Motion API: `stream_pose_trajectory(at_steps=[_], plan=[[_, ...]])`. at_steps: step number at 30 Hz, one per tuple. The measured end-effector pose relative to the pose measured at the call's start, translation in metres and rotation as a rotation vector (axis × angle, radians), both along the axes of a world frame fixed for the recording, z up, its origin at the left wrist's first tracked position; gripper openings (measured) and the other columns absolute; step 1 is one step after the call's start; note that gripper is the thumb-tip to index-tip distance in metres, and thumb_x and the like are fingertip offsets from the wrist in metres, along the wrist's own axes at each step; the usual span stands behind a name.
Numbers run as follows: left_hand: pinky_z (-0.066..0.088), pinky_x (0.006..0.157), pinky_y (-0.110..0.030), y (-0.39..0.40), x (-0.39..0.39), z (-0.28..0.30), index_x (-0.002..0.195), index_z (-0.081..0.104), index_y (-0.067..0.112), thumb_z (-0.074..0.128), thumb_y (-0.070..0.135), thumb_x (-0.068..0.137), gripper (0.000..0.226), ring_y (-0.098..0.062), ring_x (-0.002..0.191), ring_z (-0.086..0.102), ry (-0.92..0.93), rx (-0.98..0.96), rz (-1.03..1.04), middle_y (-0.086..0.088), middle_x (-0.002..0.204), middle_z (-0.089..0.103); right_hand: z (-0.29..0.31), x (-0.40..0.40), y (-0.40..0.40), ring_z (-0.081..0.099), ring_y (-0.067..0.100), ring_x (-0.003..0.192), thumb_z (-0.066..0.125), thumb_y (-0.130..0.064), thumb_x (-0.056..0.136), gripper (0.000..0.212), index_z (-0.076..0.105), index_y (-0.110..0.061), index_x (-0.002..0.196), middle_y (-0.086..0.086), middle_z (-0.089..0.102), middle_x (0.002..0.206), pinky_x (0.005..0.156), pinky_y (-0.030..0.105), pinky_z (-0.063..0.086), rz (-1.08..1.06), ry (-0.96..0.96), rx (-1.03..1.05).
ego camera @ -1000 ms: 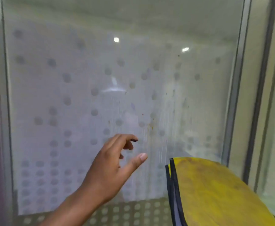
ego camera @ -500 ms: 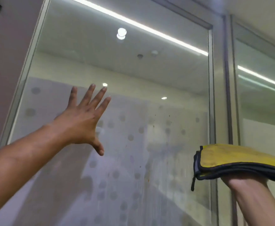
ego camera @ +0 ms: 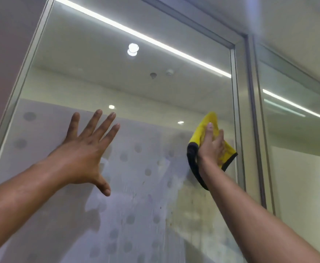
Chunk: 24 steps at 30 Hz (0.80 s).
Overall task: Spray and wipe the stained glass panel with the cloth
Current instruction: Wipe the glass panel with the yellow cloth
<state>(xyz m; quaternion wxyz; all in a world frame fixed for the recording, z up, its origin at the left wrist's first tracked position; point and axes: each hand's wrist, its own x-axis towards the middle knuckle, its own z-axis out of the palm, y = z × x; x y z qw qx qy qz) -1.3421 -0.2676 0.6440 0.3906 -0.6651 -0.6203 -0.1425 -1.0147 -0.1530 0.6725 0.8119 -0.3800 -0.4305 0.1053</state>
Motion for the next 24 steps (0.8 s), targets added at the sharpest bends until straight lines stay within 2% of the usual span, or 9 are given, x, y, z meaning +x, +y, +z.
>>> stream_pose_trajectory(at_steps=[2, 4, 8, 11, 15, 17, 20, 22, 24], plan=[[-0.025, 0.122, -0.072, 0.000, 0.000, 0.001, 0.148, -0.055, 0.028, 0.050, 0.113, 0.032, 0.178, -0.025, 0.141, -0.064, -0.001, -0.010, -0.001, 0.003, 0.154, -0.065, -0.005, -0.021, 0.006, 0.000, 0.035, 0.165, 0.039, -0.084, 0.092, 0.093, 0.015, -0.036, 0.168, 0.011, 0.006, 0.179, 0.128, 0.066, 0.000, -0.231, -0.240, -0.151], [-0.026, 0.122, -0.072, 0.002, 0.001, 0.001, 0.147, -0.056, 0.027, 0.051, 0.112, 0.033, 0.178, -0.025, 0.139, -0.066, 0.005, -0.011, 0.006, 0.002, 0.153, -0.067, -0.012, -0.030, 0.014, -0.006, 0.036, 0.165, 0.039, -0.083, 0.093, 0.093, 0.010, -0.038, 0.169, 0.011, -0.001, 0.179, 0.127, 0.070, -0.002, -0.343, -0.360, -0.186], [-0.026, 0.121, -0.073, 0.006, 0.002, 0.000, 0.146, -0.057, 0.026, 0.051, 0.112, 0.033, 0.178, -0.027, 0.137, -0.067, -0.002, -0.019, -0.002, 0.001, 0.152, -0.068, -0.016, -0.016, 0.026, -0.002, 0.033, 0.166, 0.033, -0.059, 0.109, 0.067, 0.014, -0.036, 0.169, 0.006, 0.004, 0.180, 0.127, 0.068, 0.000, -0.394, -0.403, -0.082], [-0.028, 0.120, -0.073, 0.007, 0.001, -0.001, 0.144, -0.058, 0.027, 0.050, 0.112, 0.032, 0.178, -0.027, 0.137, -0.067, -0.013, -0.001, -0.014, 0.001, 0.151, -0.068, -0.021, -0.021, 0.028, 0.001, 0.030, 0.166, 0.036, -0.042, 0.113, 0.059, 0.019, -0.032, 0.168, 0.001, 0.010, 0.179, 0.130, 0.063, 0.001, -0.399, -0.468, 0.017], [-0.034, 0.117, -0.070, 0.012, -0.001, -0.002, 0.146, -0.057, 0.028, 0.045, 0.114, 0.027, 0.179, -0.026, 0.141, -0.064, -0.005, 0.042, -0.038, 0.002, 0.155, -0.065, -0.043, -0.027, 0.028, -0.004, 0.024, 0.166, 0.042, -0.033, 0.110, 0.060, 0.023, -0.036, 0.167, -0.007, 0.008, 0.179, 0.132, 0.056, -0.005, -0.371, -0.741, 0.246], [-0.034, 0.118, -0.066, 0.016, -0.006, -0.003, 0.155, -0.045, 0.028, 0.043, 0.115, 0.024, 0.180, -0.026, 0.149, -0.056, 0.017, 0.094, -0.085, 0.003, 0.163, -0.057, -0.056, -0.024, 0.030, -0.008, 0.019, 0.166, 0.038, -0.042, 0.110, 0.059, 0.022, -0.042, 0.166, -0.012, 0.007, 0.179, 0.131, 0.049, -0.009, -0.355, -0.957, 0.365], [-0.021, 0.125, -0.064, 0.024, -0.014, -0.008, 0.170, -0.018, 0.023, 0.032, 0.119, 0.026, 0.179, -0.029, 0.165, -0.029, 0.124, 0.230, -0.122, -0.002, 0.178, -0.030, -0.048, 0.001, 0.033, -0.003, 0.018, 0.166, 0.034, -0.049, 0.112, 0.055, 0.027, -0.042, 0.165, -0.012, 0.013, 0.178, 0.131, 0.051, -0.004, -0.364, -1.152, 0.458], [-0.017, 0.125, -0.065, 0.023, -0.014, -0.007, 0.171, -0.015, 0.022, 0.027, 0.119, 0.028, 0.178, -0.030, 0.166, -0.024, 0.130, 0.222, -0.121, -0.004, 0.180, -0.025, -0.031, 0.015, 0.036, 0.002, 0.020, 0.166, 0.040, -0.039, 0.112, 0.053, 0.028, -0.038, 0.165, -0.011, 0.018, 0.177, 0.131, 0.057, -0.002, -0.381, -0.979, 0.349], [-0.027, 0.122, -0.067, 0.021, -0.014, -0.005, 0.164, -0.032, 0.027, 0.032, 0.119, 0.024, 0.180, -0.028, 0.159, -0.041, 0.051, 0.174, -0.125, 0.000, 0.173, -0.043, -0.013, 0.013, 0.034, 0.004, 0.023, 0.166, 0.043, -0.033, 0.113, 0.057, 0.025, -0.032, 0.167, -0.008, 0.020, 0.177, 0.129, 0.066, 0.001, -0.317, -0.592, 0.156]])
